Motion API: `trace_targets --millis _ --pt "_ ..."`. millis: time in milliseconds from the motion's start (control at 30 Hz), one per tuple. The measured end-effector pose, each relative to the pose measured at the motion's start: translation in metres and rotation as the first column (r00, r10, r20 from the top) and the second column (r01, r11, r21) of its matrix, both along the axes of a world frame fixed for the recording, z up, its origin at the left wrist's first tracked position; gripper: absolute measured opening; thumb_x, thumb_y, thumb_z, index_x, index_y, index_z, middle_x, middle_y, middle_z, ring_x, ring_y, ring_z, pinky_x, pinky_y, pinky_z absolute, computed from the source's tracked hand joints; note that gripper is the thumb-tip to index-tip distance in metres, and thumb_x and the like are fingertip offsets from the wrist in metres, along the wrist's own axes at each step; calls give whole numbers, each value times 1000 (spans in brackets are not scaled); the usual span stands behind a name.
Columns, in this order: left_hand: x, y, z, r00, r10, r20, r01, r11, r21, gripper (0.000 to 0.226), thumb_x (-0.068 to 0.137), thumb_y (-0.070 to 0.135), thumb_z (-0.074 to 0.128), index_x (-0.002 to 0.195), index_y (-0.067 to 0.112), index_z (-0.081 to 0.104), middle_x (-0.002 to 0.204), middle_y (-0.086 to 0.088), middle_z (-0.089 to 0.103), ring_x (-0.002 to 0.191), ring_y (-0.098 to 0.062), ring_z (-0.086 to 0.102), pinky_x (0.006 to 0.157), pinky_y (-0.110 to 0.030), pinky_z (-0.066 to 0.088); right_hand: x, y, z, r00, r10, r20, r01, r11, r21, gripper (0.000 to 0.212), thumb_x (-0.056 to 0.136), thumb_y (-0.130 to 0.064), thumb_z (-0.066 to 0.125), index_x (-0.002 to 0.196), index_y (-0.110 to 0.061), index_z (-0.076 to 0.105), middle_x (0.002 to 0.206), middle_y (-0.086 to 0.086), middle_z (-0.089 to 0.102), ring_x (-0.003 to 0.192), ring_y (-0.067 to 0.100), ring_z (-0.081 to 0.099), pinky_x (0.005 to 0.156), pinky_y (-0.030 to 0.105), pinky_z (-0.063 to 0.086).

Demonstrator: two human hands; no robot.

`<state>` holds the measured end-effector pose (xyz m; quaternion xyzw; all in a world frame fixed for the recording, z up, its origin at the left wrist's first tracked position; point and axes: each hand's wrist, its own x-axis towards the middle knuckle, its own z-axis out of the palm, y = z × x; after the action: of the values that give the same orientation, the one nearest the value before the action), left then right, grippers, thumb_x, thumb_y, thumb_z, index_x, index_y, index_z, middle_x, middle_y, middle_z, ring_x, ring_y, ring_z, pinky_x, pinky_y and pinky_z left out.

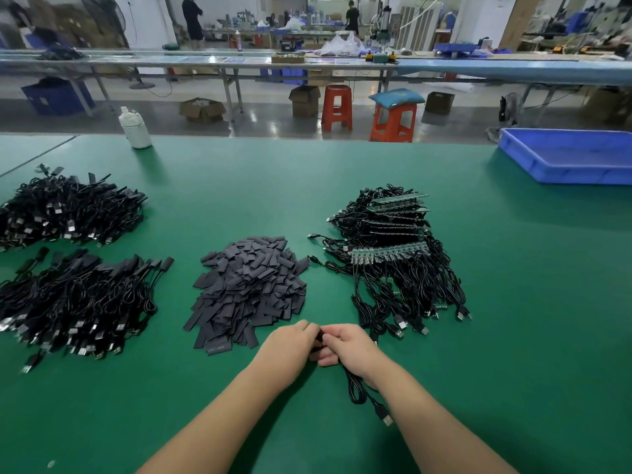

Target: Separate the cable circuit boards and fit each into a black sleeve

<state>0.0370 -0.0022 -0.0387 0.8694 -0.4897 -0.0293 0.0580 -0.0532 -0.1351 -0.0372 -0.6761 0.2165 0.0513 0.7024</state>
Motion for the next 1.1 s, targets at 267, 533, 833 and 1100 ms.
trace_targets --millis 267,533,833,1100 --pt "3 4 -3 997 60 -50 -66 990 -127 21 100 27 48 116 18 58 107 0 61 95 -24 61 78 -35 45 2 -1 -6 991 -130 26 129 990 51 23 100 -3 53 118 6 63 98 17 74 88 22 75 75 26 59" --pt "-5 -1 2 997 59 -52 -65 990 -126 20 98 21 49 116 18 56 107 0 58 93 -24 60 74 -33 41 1 -1 -5 989 -150 14 149 988 52 24 103 -4 45 116 3 64 92 13 74 84 21 75 73 26 59" --pt "-10 -8 12 998 23 58 -25 999 28 26 93 9 47 118 14 48 115 -4 53 103 -24 56 83 -33 45 -1 -1 1 987 -157 26 156 986 61 21 102 -3 47 106 -1 68 83 5 75 75 15 74 69 22 58" --pt "-9 -6 10 966 34 -255 -128 924 -361 60 93 2 51 150 14 35 154 -5 32 133 -16 42 108 -23 34 -2 1 5 972 -229 56 218 963 161 13 99 -6 56 103 0 67 92 15 74 80 22 72 70 26 59"
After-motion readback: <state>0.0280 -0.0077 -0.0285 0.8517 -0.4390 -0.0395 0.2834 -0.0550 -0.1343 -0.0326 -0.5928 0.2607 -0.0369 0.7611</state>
